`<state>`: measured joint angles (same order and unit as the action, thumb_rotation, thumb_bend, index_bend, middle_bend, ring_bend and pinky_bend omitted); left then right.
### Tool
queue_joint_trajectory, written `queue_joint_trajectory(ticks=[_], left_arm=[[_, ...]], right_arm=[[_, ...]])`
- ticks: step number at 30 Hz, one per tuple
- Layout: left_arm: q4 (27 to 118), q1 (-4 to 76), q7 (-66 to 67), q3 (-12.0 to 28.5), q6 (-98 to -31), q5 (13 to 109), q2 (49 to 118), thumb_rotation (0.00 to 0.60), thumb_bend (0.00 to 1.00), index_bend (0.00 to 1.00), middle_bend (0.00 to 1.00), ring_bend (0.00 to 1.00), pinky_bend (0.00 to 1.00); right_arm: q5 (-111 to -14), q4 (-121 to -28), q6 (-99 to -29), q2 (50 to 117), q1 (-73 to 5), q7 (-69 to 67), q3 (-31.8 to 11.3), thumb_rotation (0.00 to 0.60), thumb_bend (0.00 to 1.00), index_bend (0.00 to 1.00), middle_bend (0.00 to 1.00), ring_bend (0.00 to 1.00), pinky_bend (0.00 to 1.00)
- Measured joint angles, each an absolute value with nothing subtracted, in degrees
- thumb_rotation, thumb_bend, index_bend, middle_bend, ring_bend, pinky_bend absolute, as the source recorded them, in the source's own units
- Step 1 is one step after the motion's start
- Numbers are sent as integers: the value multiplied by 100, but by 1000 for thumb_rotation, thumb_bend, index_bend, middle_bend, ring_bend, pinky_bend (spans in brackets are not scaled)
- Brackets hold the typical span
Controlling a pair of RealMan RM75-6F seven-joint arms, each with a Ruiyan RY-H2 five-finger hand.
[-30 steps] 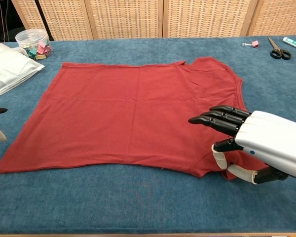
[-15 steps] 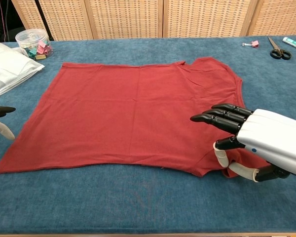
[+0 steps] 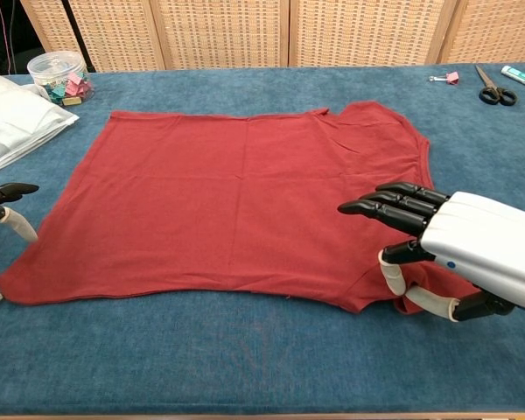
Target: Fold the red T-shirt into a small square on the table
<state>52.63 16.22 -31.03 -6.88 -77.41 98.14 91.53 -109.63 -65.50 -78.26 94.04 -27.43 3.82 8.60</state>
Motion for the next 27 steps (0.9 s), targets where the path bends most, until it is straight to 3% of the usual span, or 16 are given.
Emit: queue_joint_trajectory(ticks=[19,23,27], left_arm=[[5332,1754,-3174,-766,-7578,9743,9173,600,361,436,0,0,0],[5361,1763,-3282,-783,-7534,9712,9168,600,362,545,0,0,0],[5402,1783,-3355,-809,-7479,9687,9158,600,369,584,0,0,0]], right_arm=[[-10870,-6577,-7821,9365,-2753,331,819,600,543,663,45,0,0],[-10845,-6594,-7814,9355,-2753,301,810,600,543,665,46,0,0],[-10844,-6597,-7828,9349,-2756,300,803,600,543,665,48,0,0]])
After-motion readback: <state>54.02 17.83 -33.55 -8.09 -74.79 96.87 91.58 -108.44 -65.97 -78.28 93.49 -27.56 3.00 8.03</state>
